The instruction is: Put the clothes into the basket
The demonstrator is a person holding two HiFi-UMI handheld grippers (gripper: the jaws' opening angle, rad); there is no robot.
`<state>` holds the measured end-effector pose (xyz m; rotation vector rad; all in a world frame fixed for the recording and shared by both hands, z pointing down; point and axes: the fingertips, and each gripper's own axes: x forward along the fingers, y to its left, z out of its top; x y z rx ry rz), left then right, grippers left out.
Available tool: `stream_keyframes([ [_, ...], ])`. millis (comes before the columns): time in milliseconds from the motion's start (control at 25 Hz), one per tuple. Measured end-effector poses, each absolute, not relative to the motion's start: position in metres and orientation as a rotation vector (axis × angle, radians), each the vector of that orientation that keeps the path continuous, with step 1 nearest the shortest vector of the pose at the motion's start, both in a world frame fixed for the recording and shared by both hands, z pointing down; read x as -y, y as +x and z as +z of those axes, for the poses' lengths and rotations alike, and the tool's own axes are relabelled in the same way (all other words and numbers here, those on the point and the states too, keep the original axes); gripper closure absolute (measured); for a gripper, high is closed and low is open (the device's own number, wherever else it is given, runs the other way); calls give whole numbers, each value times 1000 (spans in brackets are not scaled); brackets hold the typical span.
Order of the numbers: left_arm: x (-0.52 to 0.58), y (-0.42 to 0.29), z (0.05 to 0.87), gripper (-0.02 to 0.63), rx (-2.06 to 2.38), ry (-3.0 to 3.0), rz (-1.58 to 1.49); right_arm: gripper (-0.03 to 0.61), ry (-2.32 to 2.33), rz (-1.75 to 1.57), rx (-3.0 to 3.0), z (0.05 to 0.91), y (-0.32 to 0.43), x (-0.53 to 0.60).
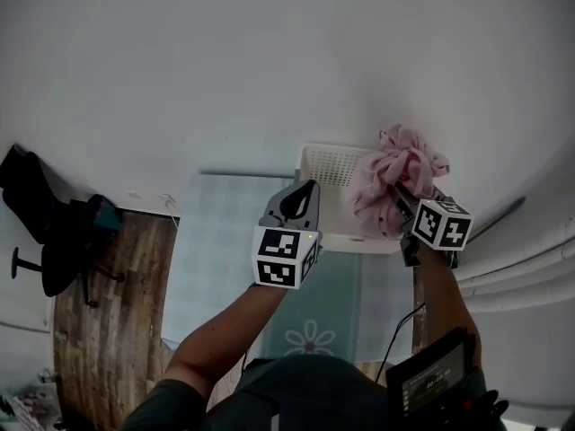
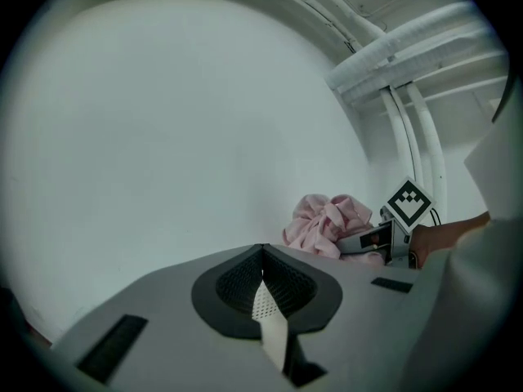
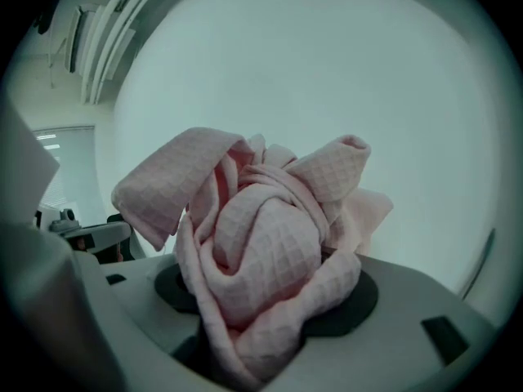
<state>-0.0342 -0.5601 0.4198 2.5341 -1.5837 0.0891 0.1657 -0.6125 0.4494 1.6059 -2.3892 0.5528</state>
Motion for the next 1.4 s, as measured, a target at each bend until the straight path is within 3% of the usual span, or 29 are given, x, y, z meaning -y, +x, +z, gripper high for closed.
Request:
stream_keyframes([
  [920,659,15,504,604,1406,2423,298,265,1232,845,1882,610,159,664],
  [1400,673,24,506,604,1369,2431,304,265,1129,974,1693,673,164,669],
])
